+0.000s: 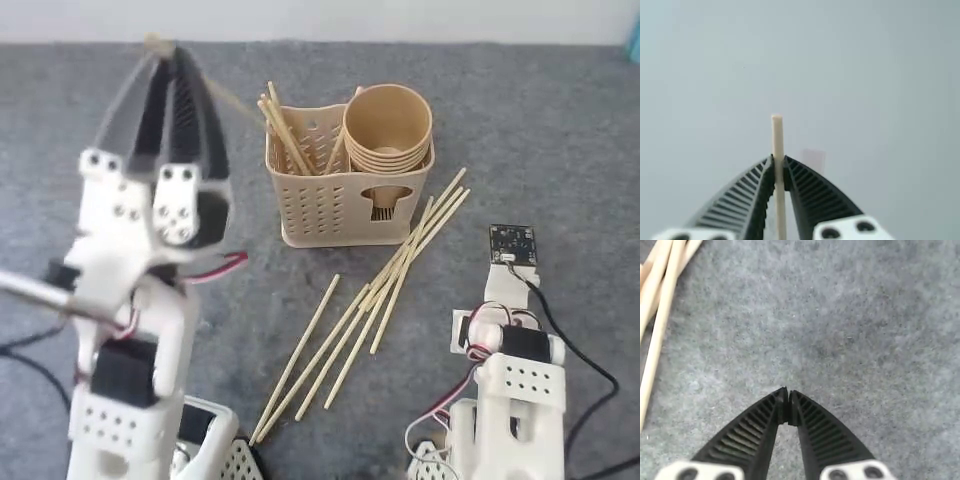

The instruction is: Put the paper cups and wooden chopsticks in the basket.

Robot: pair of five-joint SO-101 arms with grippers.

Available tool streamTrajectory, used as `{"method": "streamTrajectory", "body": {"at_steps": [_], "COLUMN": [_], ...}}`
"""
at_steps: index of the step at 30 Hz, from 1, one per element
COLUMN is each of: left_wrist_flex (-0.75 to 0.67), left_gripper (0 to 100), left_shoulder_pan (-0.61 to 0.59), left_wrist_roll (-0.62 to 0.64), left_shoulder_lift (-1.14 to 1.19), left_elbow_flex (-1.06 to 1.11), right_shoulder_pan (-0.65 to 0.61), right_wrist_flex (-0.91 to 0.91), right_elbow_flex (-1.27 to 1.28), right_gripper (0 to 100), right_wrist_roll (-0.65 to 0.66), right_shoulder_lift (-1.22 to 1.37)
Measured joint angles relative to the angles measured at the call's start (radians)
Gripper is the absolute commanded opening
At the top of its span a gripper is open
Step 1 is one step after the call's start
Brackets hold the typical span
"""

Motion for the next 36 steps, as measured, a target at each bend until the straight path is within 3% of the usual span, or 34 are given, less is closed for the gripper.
{"method": "streamTrajectory", "body": {"at_steps": [8,15,19,25,30,36], "left_wrist_flex": [-0.008,-0.011,-0.1,-0.133,0.04,0.43], "left_gripper": [1,1,2,18,22,22], "left_shoulder_pan": [0.04,0.044,0.057,0.069,0.061,-0.014], "left_wrist_roll": [0.002,0.0,0.0,0.0,0.0,0.0], "left_shoulder_lift": [0.342,0.485,0.502,0.502,0.502,0.502], "left_elbow_flex": [-0.175,-0.152,-0.069,-0.005,-0.014,-0.155], "right_shoulder_pan": [0.006,0.021,0.021,0.021,0.021,0.021], "right_wrist_flex": [0.0,0.0,0.0,0.0,0.0,0.0], "right_elbow_flex": [0.0,0.003,0.003,0.003,0.003,0.003], "right_gripper": [0.8,0.8,0.8,0.8,0.8,0.8], "right_wrist_roll": [0.046,0.058,0.058,0.058,0.058,0.058], "right_shoulder_lift": [0.0,0.0,0.0,0.0,0.0,0.0]}}
